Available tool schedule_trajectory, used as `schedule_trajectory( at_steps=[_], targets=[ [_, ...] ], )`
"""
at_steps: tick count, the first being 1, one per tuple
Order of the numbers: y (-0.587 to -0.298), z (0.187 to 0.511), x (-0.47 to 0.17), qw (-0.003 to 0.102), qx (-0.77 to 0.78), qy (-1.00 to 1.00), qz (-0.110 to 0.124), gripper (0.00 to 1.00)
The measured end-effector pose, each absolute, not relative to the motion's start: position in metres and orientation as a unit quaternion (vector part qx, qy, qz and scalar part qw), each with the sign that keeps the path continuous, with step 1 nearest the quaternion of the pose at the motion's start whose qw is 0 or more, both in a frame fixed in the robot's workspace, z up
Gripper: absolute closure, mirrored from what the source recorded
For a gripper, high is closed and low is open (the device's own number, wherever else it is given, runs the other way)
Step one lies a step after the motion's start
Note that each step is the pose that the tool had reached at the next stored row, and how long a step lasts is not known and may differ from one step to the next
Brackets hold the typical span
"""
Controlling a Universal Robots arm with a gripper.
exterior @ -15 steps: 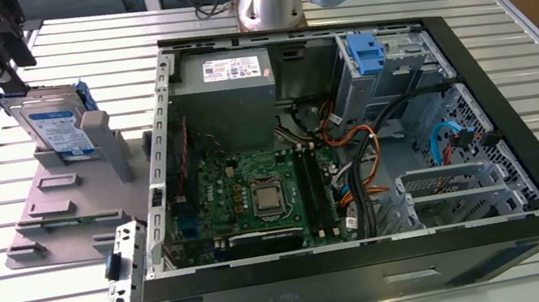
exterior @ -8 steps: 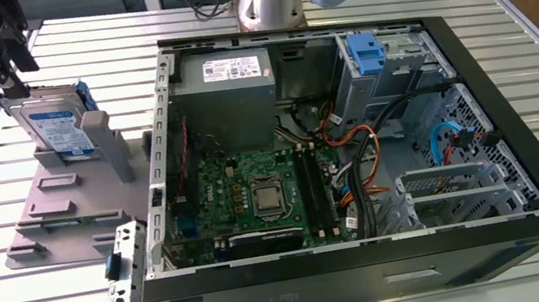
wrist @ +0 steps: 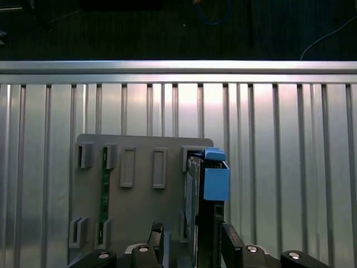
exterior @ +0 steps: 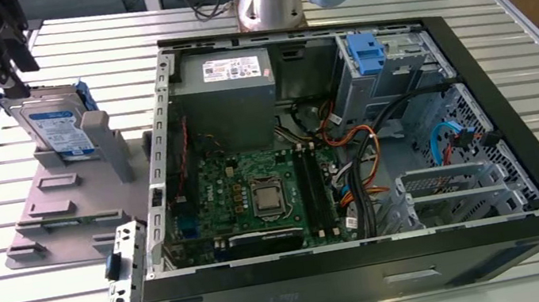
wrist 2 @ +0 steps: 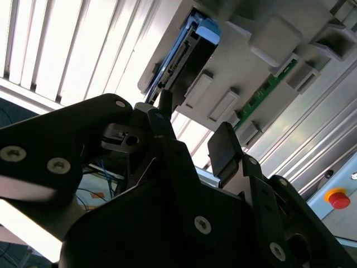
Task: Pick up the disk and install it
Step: 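Pick up the disk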
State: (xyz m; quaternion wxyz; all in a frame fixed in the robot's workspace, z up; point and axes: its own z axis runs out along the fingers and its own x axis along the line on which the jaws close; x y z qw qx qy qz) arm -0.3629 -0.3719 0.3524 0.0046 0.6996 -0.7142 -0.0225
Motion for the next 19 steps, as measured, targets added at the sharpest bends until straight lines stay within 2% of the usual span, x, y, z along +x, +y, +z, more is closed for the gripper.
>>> schedule_trajectory(
  at_steps=[19],
  targets=[
    [-0.354, 0.335, -0.384, 0.005, 0.700, -0.714, -0.022, 0.47]
  ],
)
